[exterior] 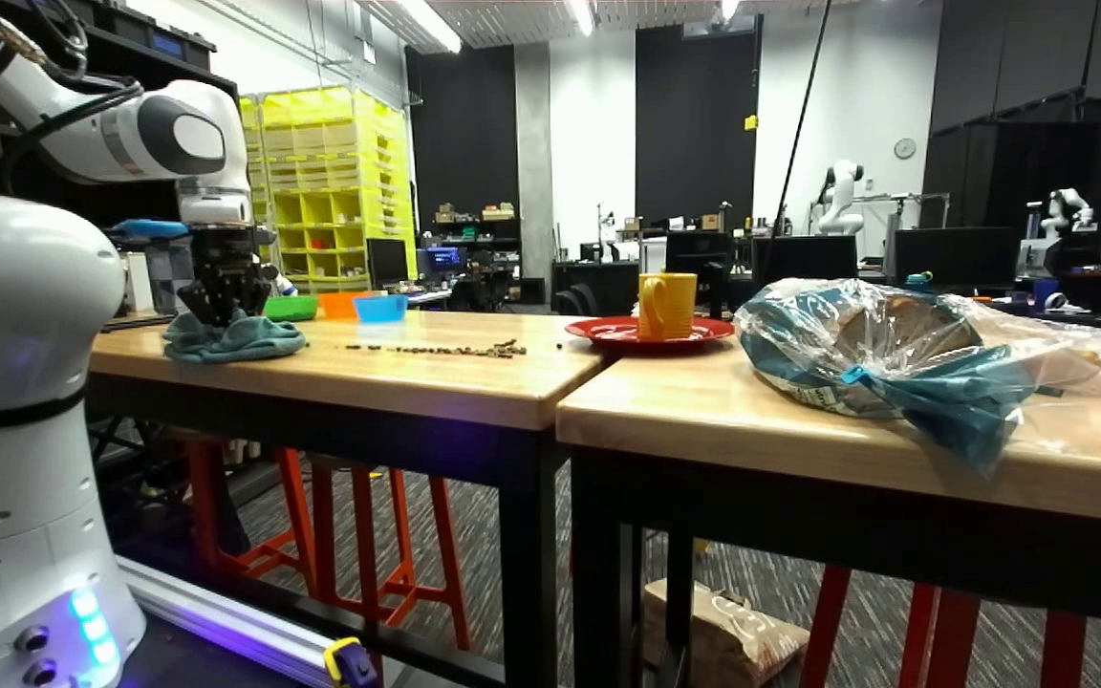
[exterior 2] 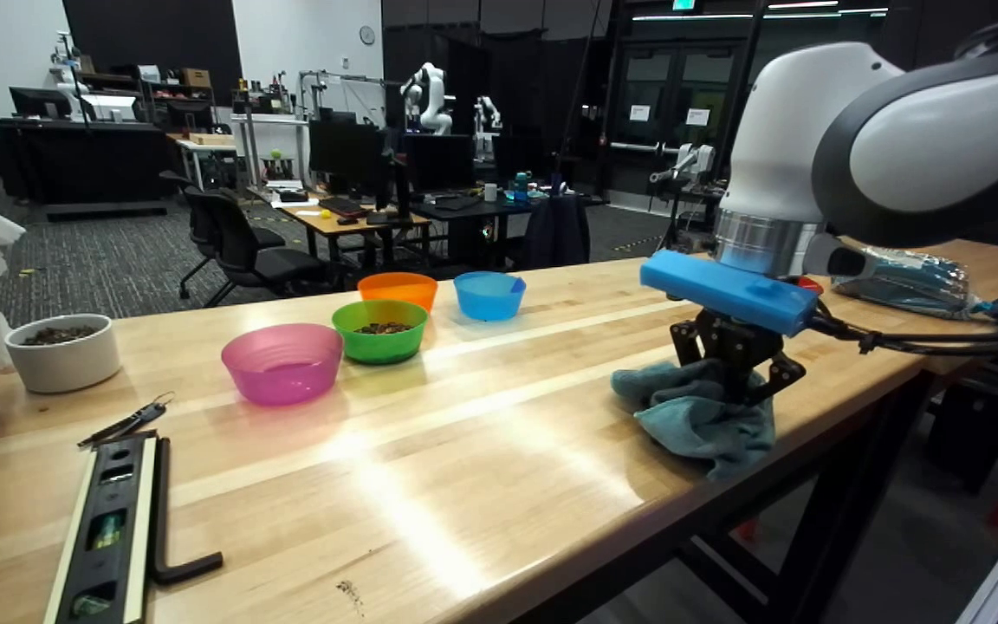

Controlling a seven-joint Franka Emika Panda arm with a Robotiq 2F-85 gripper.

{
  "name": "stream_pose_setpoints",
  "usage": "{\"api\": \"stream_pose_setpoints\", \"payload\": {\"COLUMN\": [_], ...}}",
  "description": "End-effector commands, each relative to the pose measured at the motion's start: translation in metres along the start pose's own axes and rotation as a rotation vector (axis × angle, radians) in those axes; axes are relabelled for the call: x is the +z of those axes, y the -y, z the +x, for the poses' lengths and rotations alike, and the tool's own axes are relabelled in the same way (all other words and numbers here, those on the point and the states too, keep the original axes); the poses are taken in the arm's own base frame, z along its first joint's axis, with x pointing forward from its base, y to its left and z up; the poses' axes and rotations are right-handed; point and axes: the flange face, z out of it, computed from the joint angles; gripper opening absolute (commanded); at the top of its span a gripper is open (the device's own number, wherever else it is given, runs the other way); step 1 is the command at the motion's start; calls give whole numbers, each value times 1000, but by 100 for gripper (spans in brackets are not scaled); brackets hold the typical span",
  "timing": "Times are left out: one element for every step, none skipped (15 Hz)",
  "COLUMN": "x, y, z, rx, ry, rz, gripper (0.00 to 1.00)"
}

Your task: Move the towel to the right then use it to wipe the counter.

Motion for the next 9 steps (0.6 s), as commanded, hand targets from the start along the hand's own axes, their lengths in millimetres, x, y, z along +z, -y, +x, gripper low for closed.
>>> {"api": "stream_pose_setpoints", "payload": {"x": [50,50,52,53,54,53,53,54,54], "y": [-14,-13,-12,-11,-10,-9,-8,-7,-6], "z": [-50,-60,-69,-78,-86,-91,-97,-102,-108], "rx": [6,-1,-7,-16,-23,-30,-35,-41,-46], "ry": [52,58,66,70,74,78,81,84,88], "rz": [-52,-38,-23,-13,-2,6,14,19,23], "gripper": [4,4,4,4,4,4,4,4,4]}}
